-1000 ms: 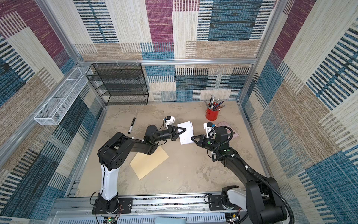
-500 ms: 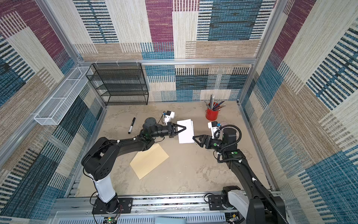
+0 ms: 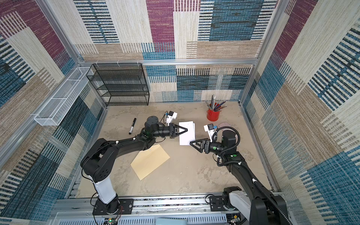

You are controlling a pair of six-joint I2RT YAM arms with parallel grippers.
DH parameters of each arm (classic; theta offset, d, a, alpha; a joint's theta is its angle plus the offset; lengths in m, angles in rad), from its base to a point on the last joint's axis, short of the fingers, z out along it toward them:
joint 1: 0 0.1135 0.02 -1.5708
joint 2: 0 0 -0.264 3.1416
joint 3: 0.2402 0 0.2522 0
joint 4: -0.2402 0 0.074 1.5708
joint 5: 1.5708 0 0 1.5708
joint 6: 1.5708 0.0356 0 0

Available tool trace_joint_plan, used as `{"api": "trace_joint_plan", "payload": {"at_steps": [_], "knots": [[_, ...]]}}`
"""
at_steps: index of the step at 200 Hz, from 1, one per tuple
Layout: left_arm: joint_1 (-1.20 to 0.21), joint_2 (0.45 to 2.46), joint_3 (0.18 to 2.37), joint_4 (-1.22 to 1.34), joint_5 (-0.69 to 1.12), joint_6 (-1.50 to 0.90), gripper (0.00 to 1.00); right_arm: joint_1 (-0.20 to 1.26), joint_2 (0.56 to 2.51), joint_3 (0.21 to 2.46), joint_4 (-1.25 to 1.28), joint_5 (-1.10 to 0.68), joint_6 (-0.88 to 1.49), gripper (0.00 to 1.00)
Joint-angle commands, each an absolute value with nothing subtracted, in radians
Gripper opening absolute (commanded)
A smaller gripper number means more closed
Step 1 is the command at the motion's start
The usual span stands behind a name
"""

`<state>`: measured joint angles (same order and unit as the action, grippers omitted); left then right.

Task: Fold the letter paper in half and place it into the envelope
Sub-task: Pick up the letter paper from the center of the board.

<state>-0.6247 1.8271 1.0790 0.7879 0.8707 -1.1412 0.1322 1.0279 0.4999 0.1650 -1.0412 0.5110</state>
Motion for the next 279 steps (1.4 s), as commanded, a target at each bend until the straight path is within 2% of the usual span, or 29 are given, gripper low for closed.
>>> {"api": "trace_joint_plan", "payload": {"at_steps": [1,48,80,93,117,127,159,168,175,179,206,253,271,279], "knots": [[-0.625,1.816,1.082,0.783,0.894,-1.103,0.00,0.159,1.059,0.511,0.272,-1.062,0.554,0.76],[-0.625,1.811,1.073,0.786,0.911,-1.098,0.00,0.208,1.116,0.538,0.321,-1.068,0.583,0.58],[-0.625,1.809,1.069,0.782,0.915,-1.088,0.00,0.240,1.158,0.541,0.376,-1.069,0.618,0.37],[-0.626,1.810,1.071,0.785,0.917,-1.088,0.00,0.256,1.174,0.540,0.394,-1.068,0.630,0.32],[-0.624,1.812,1.075,0.783,0.920,-1.086,0.00,0.274,1.190,0.540,0.410,-1.055,0.645,0.13],[-0.623,1.812,1.078,0.782,0.922,-1.083,0.00,0.275,1.193,0.540,0.408,-1.049,0.647,0.08],[-0.623,1.795,1.092,0.698,0.912,-1.031,0.01,0.276,1.179,0.540,0.388,-1.009,0.650,0.02],[-0.621,1.785,1.092,0.661,0.905,-1.003,0.13,0.275,1.175,0.540,0.385,-0.998,0.652,0.00],[-0.623,1.773,1.093,0.631,0.896,-0.981,0.37,0.277,1.169,0.539,0.383,-0.991,0.654,0.00],[-0.623,1.766,1.094,0.594,0.893,-0.966,0.45,0.276,1.166,0.538,0.383,-0.987,0.655,0.00],[-0.622,1.711,1.090,0.457,0.851,-0.870,0.57,0.276,1.139,0.535,0.370,-0.951,0.652,0.00],[-0.615,1.652,1.028,0.453,0.845,-0.834,0.57,0.276,1.133,0.536,0.371,-0.947,0.655,0.00],[-0.616,1.640,0.980,0.521,0.853,-0.849,0.40,0.276,1.134,0.540,0.374,-0.950,0.657,0.00],[-0.615,1.635,0.961,0.553,0.859,-0.857,0.37,0.275,1.135,0.541,0.374,-0.951,0.657,0.00]]}}
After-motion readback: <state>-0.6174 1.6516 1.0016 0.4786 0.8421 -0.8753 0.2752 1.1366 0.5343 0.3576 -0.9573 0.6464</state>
